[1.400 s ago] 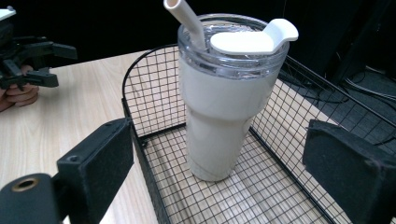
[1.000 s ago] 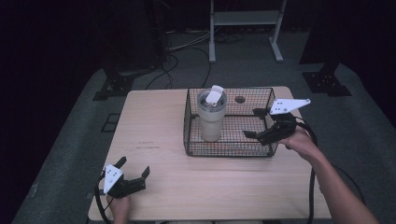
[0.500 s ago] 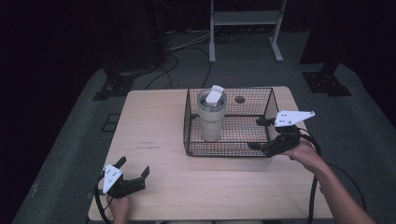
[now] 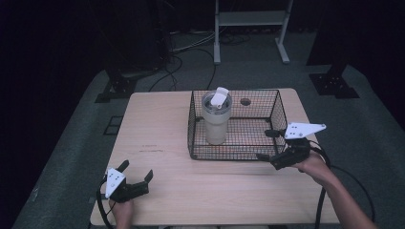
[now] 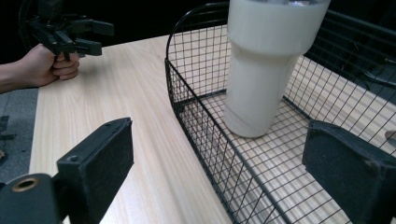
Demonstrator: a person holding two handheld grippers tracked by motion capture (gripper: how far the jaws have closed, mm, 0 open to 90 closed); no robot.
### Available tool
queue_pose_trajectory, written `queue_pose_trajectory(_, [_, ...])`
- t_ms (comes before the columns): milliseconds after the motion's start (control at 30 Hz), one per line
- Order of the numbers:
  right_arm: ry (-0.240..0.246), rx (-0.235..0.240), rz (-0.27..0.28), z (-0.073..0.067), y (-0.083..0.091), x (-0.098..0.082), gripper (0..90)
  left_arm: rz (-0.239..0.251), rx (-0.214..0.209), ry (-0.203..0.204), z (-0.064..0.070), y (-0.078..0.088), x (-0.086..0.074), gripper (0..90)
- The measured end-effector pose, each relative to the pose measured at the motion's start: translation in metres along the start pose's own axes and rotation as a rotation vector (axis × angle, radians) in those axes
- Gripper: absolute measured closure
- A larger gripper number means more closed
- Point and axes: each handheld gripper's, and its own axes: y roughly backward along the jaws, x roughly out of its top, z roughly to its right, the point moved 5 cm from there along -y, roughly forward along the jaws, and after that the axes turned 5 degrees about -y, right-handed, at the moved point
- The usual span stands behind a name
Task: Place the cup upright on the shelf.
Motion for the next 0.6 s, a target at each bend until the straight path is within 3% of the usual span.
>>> queue_pose_trajectory(600, [-0.037, -0.004, 0.001, -0.001, 0.008, -0.036, 8.3, -0.003, 0.001, -0.005, 0.0, 0.0, 0.0, 0.0])
